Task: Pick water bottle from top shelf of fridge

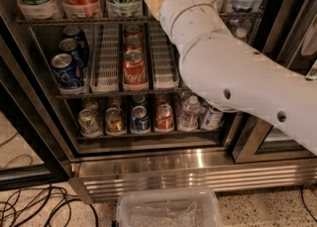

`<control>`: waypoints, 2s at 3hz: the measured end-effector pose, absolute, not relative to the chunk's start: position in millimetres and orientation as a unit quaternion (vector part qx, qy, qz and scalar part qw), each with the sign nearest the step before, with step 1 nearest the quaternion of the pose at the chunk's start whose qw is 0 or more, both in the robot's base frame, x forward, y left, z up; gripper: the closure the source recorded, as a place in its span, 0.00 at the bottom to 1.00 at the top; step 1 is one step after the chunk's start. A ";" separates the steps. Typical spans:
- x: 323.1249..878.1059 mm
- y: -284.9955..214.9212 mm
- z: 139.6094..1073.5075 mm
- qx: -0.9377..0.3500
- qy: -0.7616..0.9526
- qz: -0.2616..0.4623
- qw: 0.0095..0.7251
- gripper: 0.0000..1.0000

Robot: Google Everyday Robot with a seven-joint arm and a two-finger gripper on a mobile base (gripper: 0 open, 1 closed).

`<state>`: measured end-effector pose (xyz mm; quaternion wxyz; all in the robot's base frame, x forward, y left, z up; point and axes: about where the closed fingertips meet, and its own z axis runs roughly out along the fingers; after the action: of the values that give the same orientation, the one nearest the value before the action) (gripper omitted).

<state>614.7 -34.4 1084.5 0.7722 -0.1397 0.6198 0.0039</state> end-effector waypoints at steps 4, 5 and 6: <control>660.1 -23.8 1084.4 -0.122 0.619 0.030 0.775 0.35; 660.3 -23.6 1084.5 -0.122 0.619 0.030 0.775 0.54; 660.3 -23.6 1084.5 -0.122 0.619 0.030 0.775 0.76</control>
Offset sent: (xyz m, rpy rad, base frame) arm 0.0283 0.0013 -0.0146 0.0786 -0.0012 -0.0024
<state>660.3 -23.6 1084.5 0.7754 -0.1220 0.6189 0.0303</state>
